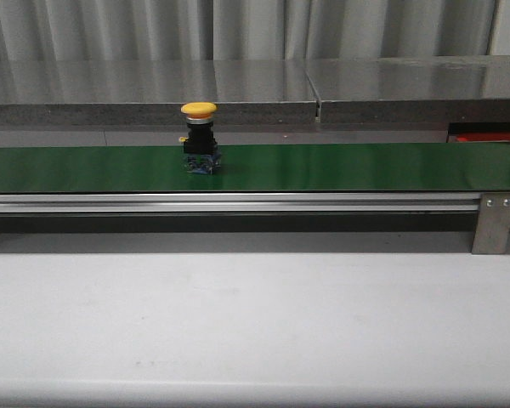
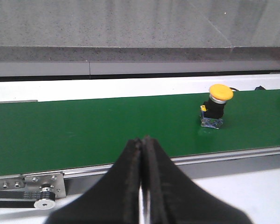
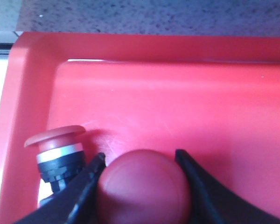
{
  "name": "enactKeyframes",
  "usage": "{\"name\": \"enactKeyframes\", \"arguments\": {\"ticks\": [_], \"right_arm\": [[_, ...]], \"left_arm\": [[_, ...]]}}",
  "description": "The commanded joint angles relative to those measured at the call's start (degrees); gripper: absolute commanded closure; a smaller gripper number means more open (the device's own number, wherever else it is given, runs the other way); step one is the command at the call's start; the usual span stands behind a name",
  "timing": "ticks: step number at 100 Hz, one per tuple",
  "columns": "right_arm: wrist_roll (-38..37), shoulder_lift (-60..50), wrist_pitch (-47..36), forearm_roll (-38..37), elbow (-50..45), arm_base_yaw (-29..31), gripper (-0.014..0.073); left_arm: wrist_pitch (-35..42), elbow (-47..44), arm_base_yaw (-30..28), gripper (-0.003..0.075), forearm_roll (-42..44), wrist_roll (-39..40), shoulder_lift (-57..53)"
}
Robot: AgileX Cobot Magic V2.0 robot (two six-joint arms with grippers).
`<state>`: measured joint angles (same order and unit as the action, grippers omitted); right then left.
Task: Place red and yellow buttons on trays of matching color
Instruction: 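Carry the red button into the red tray and open the right gripper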
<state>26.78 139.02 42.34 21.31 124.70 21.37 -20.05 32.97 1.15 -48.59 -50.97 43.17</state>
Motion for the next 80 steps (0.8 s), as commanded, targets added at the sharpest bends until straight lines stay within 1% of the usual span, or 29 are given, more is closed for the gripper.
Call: {"name": "enactKeyframes", "arguments": {"ticks": [1,7,15,28,29,35,40,47,62,80], "right_arm": [[0.0,-4.2,-3.1,1.3,2.2,0.8,0.0444],[0.0,-4.2,-2.5,1.3,2.2,0.9,0.0424],[0.0,-4.2,-1.8,1.3,2.2,1.0,0.0361],[0.0,-4.2,-1.7,1.7,2.2,1.1,0.019],[0.0,-4.2,-1.7,1.7,2.2,1.1,0.019],[0.0,-4.2,-1.7,2.0,2.2,1.1,0.0127],[0.0,-4.2,-1.7,2.2,2.2,1.1,0.0099],[0.0,-4.2,-1.8,2.5,2.2,1.1,0.0078],[0.0,-5.3,-1.2,2.5,2.7,1.1,0.0078],[0.0,-10.6,2.2,2.7,2.8,1.1,0.0078]], "left_arm": [[2.8,1.6,0.5,0.0739,-1.7,-0.2,0.0],[2.8,1.6,0.5,0.0739,-1.7,-0.2,0.0],[2.8,1.6,0.5,0.0739,-1.7,-0.2,0.0],[2.8,1.6,0.5,0.0739,-1.7,-0.2,0.0],[2.8,1.6,0.5,0.0739,-1.7,-0.2,0.0],[2.8,1.6,0.5,0.0739,-1.7,-0.2,0.0],[2.8,1.6,0.5,0.0739,-1.7,-0.2,0.0],[2.8,1.6,0.5,0.0739,-1.7,-0.2,0.0],[2.8,1.6,0.5,0.0739,-1.7,-0.2,0.0],[2.8,1.6,0.5,0.0739,-1.7,-0.2,0.0]]}}
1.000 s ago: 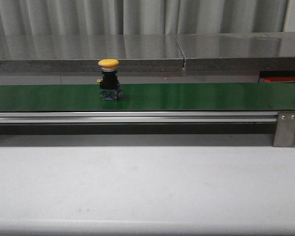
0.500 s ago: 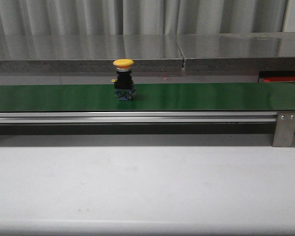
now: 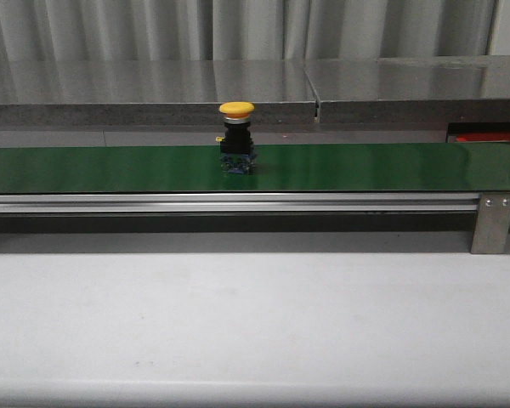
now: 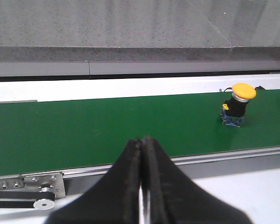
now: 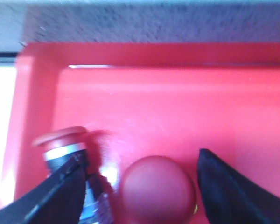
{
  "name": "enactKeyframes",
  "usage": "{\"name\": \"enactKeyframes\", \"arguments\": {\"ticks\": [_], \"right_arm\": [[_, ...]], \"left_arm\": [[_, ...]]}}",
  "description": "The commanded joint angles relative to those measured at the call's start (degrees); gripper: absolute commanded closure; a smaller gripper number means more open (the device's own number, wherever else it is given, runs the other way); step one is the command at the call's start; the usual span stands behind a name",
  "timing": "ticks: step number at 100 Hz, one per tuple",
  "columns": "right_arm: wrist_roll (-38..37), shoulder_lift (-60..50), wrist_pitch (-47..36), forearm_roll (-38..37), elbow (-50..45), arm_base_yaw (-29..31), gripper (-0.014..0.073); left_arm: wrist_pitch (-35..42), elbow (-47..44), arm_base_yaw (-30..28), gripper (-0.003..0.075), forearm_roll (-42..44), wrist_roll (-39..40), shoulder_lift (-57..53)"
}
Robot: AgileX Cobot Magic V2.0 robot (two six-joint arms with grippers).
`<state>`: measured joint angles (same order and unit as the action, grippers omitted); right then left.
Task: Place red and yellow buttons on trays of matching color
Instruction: 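Carry the red button into the red tray and open the right gripper, then move the right gripper back above the belt toward the yellow button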
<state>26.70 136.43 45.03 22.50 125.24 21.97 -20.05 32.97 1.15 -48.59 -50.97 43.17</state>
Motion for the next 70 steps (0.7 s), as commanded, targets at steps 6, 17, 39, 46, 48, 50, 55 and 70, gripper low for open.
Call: {"name": "enactKeyframes", "arguments": {"ticks": [6,17,39,46,48,50,55,70], "right_arm": [[0.1,-10.0,1.1,1.6,2.2,0.5,0.0081],[0.1,-14.0,4.4,2.1,2.2,0.1,0.0081],[0.1,-22.3,7.6,2.6,0.0,-3.3,0.0081],[0.1,-25.1,7.8,1.5,-2.5,-5.3,0.0081],[0.1,-25.7,7.8,1.0,-3.5,-6.1,0.0081],[0.1,-26.6,7.8,0.5,-4.6,-6.8,0.0081],[-0.1,-28.8,7.8,-1.1,-7.3,-8.5,0.0081],[-0.8,-36.2,6.3,-3.4,-17.2,-13.2,0.0082]], "left_arm": [[2.8,1.6,0.5,0.0739,-1.7,-0.2,0.0],[2.8,1.6,0.5,0.0739,-1.7,-0.2,0.0],[2.8,1.6,0.5,0.0739,-1.7,-0.2,0.0],[2.8,1.6,0.5,0.0739,-1.7,-0.2,0.0],[2.8,1.6,0.5,0.0739,-1.7,-0.2,0.0],[2.8,1.6,0.5,0.0739,-1.7,-0.2,0.0],[2.8,1.6,0.5,0.0739,-1.7,-0.2,0.0],[2.8,1.6,0.5,0.0739,-1.7,-0.2,0.0]]}}
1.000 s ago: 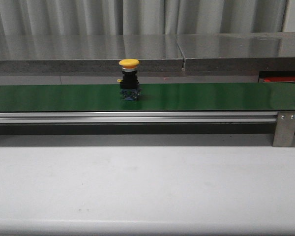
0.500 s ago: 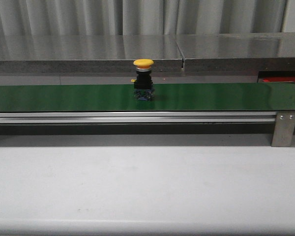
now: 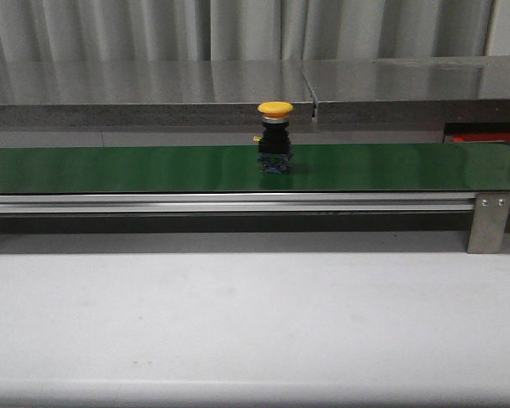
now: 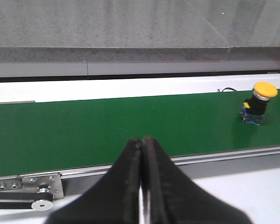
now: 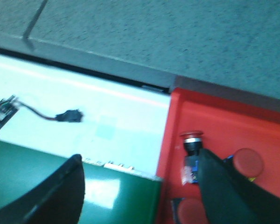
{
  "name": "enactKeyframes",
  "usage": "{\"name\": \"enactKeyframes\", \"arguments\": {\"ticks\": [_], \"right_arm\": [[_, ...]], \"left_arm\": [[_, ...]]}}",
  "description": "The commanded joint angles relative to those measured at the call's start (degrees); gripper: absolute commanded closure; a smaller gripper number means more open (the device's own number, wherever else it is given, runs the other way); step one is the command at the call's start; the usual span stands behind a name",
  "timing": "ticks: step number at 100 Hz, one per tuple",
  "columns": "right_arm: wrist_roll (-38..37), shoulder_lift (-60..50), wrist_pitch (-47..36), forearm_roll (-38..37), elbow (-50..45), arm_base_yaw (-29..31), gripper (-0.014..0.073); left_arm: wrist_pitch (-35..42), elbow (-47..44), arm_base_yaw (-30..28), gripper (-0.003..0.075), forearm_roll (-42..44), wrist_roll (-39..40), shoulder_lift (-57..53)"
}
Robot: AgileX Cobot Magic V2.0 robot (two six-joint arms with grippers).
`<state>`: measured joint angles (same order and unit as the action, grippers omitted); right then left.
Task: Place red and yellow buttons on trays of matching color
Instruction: 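Move the right gripper back above the belt toward the yellow button, then lower the right gripper onto the yellow button and grasp it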
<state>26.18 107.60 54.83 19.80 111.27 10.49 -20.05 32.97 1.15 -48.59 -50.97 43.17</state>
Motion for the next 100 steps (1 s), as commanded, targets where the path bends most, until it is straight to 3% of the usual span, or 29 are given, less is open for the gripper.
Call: {"name": "enactKeyframes", "arguments": {"ticks": [1,30,58,100], "right_arm": [[-0.3,-7.7,-3.7,-0.7,-3.7,-1.9,0.0082],[-0.3,-19.6,-8.0,-0.4,-23.4,-6.6,0.0082],[-0.3,-22.7,-13.1,-0.4,-38.8,-9.9,0.0082],[-0.3,-19.8,-20.3,0.2,-42.5,-17.5,0.0066]], "left_arm": [[2.8,1.6,0.5,0.0739,-1.7,-0.2,0.0],[2.8,1.6,0.5,0.0739,-1.7,-0.2,0.0],[2.8,1.6,0.5,0.0739,-1.7,-0.2,0.0],[2.8,1.6,0.5,0.0739,-1.7,-0.2,0.0]]}}
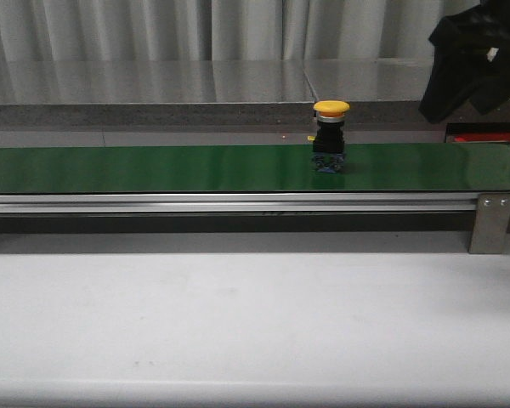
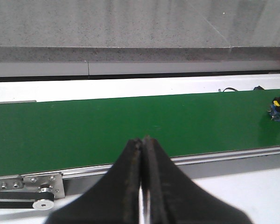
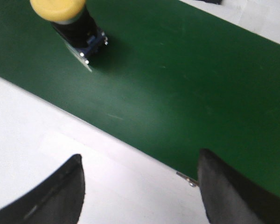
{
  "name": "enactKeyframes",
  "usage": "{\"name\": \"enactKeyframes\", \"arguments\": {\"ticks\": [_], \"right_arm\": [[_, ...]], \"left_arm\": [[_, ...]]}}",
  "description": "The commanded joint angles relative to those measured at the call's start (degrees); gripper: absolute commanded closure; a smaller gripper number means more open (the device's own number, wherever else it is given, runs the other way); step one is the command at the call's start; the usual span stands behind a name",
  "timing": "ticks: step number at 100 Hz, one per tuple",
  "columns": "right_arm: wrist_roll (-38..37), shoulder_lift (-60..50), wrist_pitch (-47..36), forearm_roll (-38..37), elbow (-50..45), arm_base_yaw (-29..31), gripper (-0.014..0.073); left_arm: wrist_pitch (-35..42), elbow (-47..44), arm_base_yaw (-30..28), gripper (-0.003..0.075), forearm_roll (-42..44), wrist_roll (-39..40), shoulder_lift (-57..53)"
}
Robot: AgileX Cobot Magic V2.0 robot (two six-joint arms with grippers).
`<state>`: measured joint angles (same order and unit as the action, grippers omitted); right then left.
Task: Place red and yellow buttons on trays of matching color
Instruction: 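Lower the right gripper onto the yellow button and grasp it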
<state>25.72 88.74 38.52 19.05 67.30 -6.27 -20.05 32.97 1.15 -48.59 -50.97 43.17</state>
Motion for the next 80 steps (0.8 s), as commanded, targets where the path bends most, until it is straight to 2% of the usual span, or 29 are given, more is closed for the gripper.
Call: {"name": "enactKeyframes", "arguments": {"ticks": [1,17,80], "right_arm": [[0.2,-0.8,-4.0,1.0,1.5,-0.9,0.0063],[0.2,1.5,-6.0,1.7,1.5,-2.2,0.0004],[0.3,14.9,-2.4,5.9,17.9,-2.5,0.0006]], "left_arm": [[2.8,1.6,0.5,0.0739,-1.7,-0.2,0.0],[2.8,1.6,0.5,0.0739,-1.7,-0.2,0.0],[2.8,1.6,0.5,0.0739,-1.7,-0.2,0.0]]}}
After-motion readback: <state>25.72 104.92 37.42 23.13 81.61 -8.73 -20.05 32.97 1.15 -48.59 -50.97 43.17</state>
